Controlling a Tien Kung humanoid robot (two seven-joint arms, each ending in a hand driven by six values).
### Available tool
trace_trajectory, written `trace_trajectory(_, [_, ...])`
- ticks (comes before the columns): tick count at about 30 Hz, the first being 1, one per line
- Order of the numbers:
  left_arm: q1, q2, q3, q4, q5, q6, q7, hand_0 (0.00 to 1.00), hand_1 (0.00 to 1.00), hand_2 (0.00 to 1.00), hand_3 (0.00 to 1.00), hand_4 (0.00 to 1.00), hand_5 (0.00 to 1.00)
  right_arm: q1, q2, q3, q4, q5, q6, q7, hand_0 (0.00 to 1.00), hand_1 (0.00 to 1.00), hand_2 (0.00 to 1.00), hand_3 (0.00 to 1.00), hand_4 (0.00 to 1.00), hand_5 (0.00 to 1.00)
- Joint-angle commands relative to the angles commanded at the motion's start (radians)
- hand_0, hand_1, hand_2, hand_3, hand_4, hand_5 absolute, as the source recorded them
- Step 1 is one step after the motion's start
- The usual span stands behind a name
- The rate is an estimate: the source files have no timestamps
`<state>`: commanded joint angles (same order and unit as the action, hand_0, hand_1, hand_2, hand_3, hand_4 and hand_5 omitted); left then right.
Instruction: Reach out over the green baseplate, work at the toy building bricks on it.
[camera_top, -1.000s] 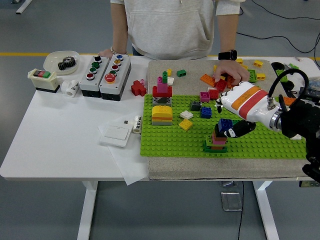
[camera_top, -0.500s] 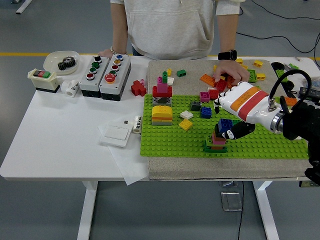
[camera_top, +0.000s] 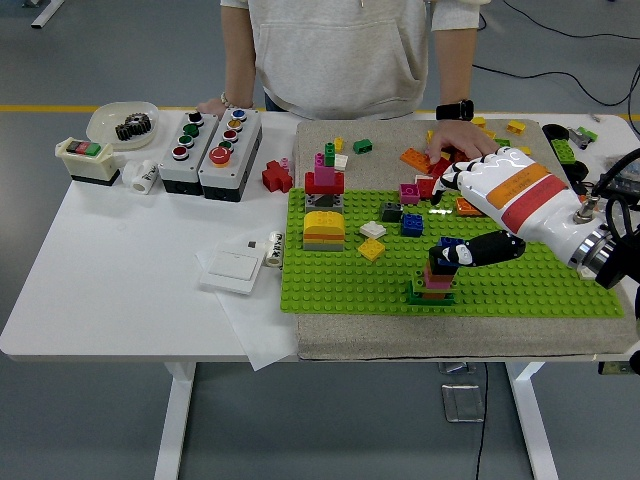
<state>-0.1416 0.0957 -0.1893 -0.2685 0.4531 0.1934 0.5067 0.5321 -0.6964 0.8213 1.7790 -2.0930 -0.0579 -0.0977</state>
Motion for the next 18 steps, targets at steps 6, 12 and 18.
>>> trace_trajectory(6, [0.003, -0.001, -0.007, 0.0, 0.009, 0.0, 0.002, 0.406, 0.545, 0.644, 0.811, 0.857, 0.916, -0.04, -0.002, 0.029, 0.0, 0.033, -0.004, 0.025, 0.541, 0.529, 0.602, 0.543, 0.615, 0.395])
trace_trajectory(12, [0.005, -0.001, -0.012, 0.0, 0.017, 0.0, 0.004, 0.406, 0.544, 0.644, 0.81, 0.857, 0.917, -0.072, 0.001, 0.048, -0.002, 0.054, 0.016, 0.04, 0.55, 0.517, 0.581, 0.545, 0.587, 0.376])
trace_trajectory(18, [0.004, -0.001, -0.011, 0.0, 0.015, 0.0, 0.003, 0.406, 0.543, 0.645, 0.81, 0.856, 0.918, -0.09, 0.001, 0.064, -0.003, 0.06, 0.01, 0.045, 0.529, 0.504, 0.565, 0.535, 0.583, 0.374])
